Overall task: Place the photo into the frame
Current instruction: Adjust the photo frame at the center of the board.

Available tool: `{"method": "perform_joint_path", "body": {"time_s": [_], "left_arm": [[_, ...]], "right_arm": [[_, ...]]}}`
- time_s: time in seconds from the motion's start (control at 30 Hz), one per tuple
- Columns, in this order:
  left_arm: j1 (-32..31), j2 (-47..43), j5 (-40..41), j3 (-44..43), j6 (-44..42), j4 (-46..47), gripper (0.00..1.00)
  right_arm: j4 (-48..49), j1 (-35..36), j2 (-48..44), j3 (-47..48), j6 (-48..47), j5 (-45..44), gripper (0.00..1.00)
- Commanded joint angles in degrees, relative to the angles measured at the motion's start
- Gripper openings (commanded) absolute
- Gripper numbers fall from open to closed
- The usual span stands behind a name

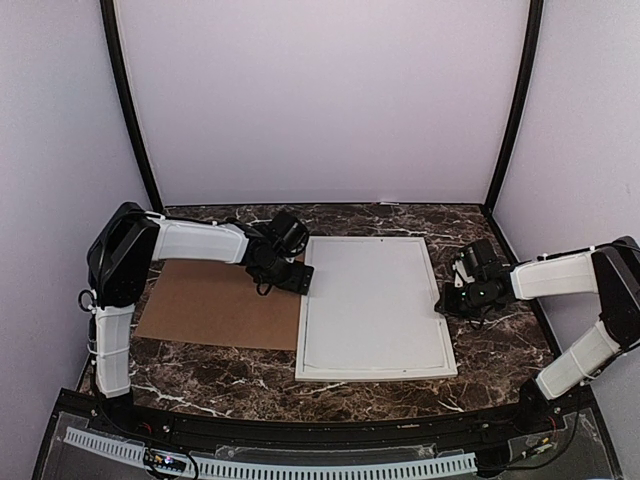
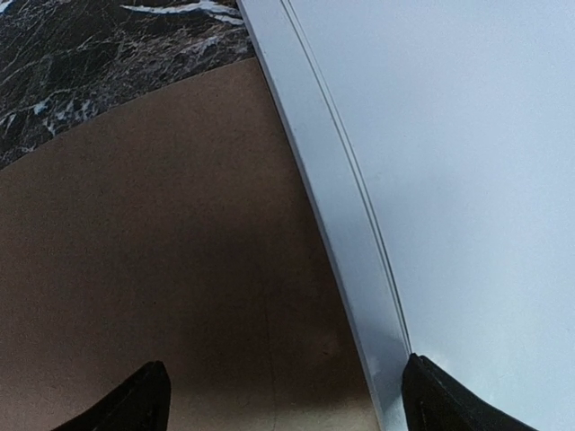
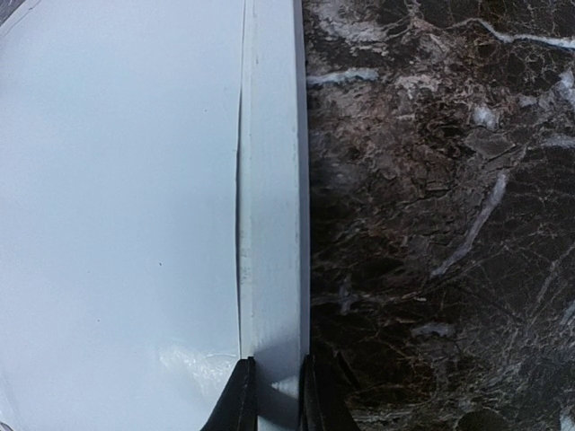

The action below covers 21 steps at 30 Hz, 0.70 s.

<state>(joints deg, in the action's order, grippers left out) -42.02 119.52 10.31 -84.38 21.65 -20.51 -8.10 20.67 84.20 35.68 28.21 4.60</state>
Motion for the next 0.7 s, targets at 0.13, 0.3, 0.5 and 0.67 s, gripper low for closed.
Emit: {"method": "perform_joint_path", "body": {"time_s": [0.13, 0.3, 0.5, 0.67], "left_arm": [[-1.23, 2.22, -2.79, 1.39, 0.39, -1.19, 0.92], [-2.41, 2.53, -3.0, 1.86, 1.46, -1.47, 0.92], [-3.46, 2.92, -3.39, 2.13, 1.99, -0.95, 0.92], [-3.76, 2.99, -4.17, 1.39, 1.44, -0.61, 0.92]], "right_arm": [[1.52, 0.71, 2.19, -2.02, 1.7, 2.86, 0.06], [1.73, 0.76, 2.23, -2.18, 1.7, 2.87, 0.06], [1.96, 0.77, 2.28, -2.28, 1.85, 3.0, 0.06], [1.92, 0.75, 2.19, -2.33, 1.95, 2.89, 0.06]]}}
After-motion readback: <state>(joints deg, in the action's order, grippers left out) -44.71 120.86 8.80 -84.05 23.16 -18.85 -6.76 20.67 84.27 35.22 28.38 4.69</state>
